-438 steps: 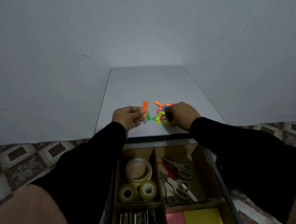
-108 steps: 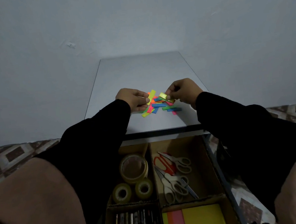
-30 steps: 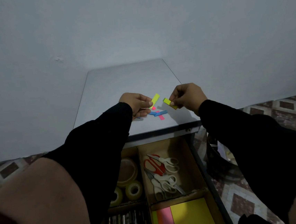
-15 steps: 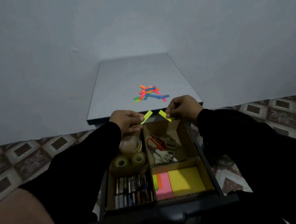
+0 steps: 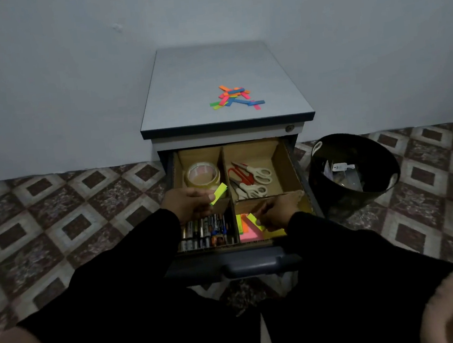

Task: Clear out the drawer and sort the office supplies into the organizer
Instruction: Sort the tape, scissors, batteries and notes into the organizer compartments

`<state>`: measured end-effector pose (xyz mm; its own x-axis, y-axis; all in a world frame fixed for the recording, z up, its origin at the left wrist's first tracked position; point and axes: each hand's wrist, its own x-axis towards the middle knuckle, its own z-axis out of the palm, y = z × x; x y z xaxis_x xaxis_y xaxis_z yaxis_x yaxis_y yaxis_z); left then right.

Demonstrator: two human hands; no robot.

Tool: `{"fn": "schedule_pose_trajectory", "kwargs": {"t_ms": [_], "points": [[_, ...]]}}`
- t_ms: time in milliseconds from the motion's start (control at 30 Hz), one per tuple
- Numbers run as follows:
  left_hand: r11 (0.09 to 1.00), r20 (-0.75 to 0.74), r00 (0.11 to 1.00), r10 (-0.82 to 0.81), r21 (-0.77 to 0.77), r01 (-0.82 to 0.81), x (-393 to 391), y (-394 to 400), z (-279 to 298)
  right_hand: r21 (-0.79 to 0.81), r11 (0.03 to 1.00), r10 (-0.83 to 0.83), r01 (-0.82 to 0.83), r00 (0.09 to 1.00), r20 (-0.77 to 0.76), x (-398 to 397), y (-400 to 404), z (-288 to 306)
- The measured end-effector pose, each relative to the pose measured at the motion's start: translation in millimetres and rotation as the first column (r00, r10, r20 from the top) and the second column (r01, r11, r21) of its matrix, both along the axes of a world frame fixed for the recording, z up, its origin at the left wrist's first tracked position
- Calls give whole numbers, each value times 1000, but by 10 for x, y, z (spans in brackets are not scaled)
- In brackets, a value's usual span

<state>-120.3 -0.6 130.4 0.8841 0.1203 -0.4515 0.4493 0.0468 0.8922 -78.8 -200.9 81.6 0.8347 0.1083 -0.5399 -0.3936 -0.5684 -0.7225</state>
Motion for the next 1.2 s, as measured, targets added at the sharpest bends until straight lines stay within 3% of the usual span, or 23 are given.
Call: {"fn": "schedule_pose_trajectory", "kwargs": {"t_ms": [167, 533, 833, 1200], "points": [[999, -8, 1000, 25, -20, -25, -85, 46, -126, -46, 991, -126, 129, 990, 69, 50, 83, -229], [998, -19, 999, 25, -61, -27, -184, -47, -160, -204, 975, -63, 92, 988, 142, 38, 192, -342], [998, -45, 998, 35, -55, -37, -204, -69, -238, -117, 980, -155, 161, 986, 61, 35, 218, -339], [998, -71, 997, 40, -49, -44, -207, -77, -282, -78, 981, -172, 178, 982, 79, 157, 153, -660]]}}
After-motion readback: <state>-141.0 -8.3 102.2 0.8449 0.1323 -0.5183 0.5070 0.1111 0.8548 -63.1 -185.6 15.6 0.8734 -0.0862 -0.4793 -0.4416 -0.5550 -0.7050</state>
